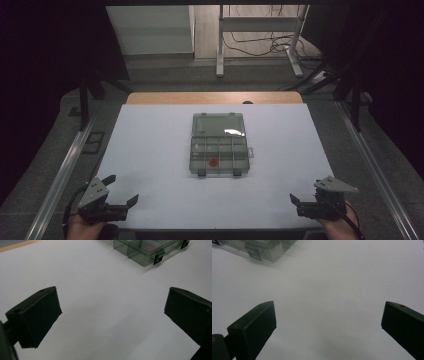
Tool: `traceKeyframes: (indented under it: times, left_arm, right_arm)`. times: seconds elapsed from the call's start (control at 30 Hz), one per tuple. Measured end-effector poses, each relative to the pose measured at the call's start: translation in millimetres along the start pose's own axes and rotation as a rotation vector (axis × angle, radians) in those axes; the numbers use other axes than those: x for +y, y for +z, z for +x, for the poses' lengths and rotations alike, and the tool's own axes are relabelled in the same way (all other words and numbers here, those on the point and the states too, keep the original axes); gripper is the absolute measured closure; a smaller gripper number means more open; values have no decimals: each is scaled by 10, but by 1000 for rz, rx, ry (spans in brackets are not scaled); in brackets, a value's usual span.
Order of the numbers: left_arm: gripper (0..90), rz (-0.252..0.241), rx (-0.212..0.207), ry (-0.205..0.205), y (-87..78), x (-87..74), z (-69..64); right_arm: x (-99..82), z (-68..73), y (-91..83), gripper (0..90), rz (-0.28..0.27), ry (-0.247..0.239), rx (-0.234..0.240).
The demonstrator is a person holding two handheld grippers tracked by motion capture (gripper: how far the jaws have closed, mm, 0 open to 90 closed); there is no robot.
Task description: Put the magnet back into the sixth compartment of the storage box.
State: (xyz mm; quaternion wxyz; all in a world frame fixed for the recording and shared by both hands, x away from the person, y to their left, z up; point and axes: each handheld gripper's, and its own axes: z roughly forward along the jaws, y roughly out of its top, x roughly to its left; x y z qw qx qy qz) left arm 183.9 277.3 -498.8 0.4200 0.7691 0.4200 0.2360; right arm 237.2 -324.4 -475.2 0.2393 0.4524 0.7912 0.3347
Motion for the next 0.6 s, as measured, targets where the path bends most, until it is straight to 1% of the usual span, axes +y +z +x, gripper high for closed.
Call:
traceKeyframes:
  times: [0.17,0.4,0.6]
  left_arm:
    - [10,0,0,0,0,-1,0]
    - [10,0,-1,0,-3,-3,2]
    - [10,2,0,0,4,4,-1]
  right_arm:
    - [-53,-28,-15,0,11,6,-16]
    - [-70,-47,-27,0,21,8,-30]
    - [-72,-57,-17,0,29,12,-24]
